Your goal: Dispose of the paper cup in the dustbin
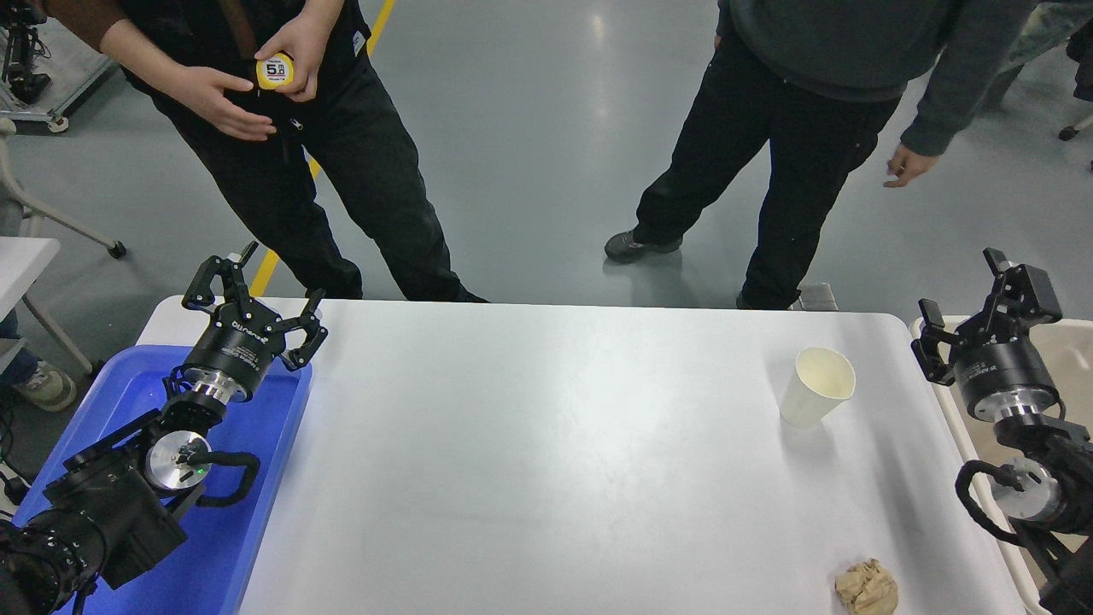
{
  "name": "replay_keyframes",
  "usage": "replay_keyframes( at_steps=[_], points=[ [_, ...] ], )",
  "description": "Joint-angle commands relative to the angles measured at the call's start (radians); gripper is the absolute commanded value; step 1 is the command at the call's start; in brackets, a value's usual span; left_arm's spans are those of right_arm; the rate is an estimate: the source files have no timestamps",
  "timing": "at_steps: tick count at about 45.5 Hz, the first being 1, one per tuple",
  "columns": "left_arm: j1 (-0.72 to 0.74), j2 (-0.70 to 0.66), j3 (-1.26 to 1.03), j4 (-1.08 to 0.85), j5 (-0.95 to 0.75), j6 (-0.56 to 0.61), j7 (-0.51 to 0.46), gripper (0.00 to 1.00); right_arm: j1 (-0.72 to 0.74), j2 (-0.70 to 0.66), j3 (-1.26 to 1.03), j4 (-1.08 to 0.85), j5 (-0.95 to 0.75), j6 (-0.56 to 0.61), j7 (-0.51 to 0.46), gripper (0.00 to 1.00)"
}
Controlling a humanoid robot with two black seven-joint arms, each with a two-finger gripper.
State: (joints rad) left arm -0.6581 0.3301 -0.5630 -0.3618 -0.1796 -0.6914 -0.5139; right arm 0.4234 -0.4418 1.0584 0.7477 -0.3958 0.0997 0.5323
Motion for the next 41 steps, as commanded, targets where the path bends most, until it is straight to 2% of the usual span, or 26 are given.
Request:
replay_keyframes(
  at_steps=[1, 41],
  points=[
    [0.0, 0.001, 0.002, 0.0, 0.0, 0.001, 0.0, 1.0, 0.0, -0.001, 0.0, 0.002, 0.0, 0.0, 0.0, 0.99],
    [0.0, 0.0, 0.0, 0.0, 0.0, 0.001, 0.0, 1.0, 0.0, -0.017, 0.002, 0.002, 0.0, 0.002, 0.003, 0.99]
  ],
)
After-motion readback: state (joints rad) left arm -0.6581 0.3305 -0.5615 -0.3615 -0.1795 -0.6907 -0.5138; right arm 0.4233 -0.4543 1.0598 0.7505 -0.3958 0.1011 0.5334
